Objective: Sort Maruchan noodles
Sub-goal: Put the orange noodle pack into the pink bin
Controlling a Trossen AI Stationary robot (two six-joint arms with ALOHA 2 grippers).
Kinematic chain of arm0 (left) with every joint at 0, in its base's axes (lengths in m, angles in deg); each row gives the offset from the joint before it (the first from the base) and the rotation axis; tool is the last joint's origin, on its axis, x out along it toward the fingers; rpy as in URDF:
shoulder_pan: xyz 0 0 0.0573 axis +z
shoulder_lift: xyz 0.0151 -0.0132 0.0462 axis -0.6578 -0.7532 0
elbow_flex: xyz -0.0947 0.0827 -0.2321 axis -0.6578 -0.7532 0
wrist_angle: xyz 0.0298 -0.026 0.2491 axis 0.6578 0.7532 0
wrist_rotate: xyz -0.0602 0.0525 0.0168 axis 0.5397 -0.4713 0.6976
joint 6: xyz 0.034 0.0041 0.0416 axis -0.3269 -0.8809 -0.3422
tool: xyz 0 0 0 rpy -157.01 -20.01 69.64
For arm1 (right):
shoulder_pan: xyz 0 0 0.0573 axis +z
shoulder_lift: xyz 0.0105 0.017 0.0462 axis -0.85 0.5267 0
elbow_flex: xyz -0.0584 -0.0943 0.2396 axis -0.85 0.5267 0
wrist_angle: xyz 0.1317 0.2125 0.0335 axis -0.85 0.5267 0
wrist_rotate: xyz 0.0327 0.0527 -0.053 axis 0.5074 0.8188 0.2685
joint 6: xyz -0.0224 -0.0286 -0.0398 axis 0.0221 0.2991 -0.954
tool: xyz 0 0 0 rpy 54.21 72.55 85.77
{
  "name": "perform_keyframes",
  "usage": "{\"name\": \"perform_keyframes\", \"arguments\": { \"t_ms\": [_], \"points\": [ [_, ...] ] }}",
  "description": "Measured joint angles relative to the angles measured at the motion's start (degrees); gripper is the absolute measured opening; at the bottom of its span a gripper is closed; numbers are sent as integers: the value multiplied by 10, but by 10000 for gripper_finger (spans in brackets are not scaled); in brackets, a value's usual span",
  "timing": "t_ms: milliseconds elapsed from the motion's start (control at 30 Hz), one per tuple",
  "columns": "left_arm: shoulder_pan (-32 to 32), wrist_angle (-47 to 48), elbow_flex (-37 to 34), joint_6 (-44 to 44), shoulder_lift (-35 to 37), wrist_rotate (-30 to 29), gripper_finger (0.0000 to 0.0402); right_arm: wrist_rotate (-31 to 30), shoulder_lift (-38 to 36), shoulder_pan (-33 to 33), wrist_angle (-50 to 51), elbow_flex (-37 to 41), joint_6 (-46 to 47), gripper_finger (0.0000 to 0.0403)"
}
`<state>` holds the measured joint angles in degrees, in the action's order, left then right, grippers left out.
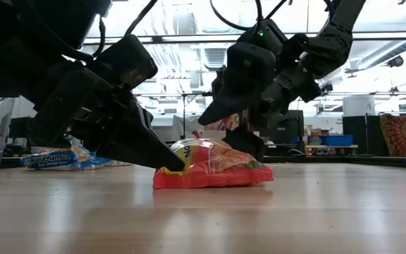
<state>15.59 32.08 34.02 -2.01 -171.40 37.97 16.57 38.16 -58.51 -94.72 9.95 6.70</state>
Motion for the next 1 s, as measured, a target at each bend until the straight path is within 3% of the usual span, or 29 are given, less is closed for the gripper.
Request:
{"name": "perform_keyframes", "arguments": {
  "t_ms": [167, 1000],
  "points": [
    [1, 0, 0, 0, 0, 0, 0, -3, 0, 3, 0, 0, -15, 309],
    [2, 2, -2, -1, -2, -13, 0, -7, 0, 5, -24, 0, -61, 89]
  ]
}}
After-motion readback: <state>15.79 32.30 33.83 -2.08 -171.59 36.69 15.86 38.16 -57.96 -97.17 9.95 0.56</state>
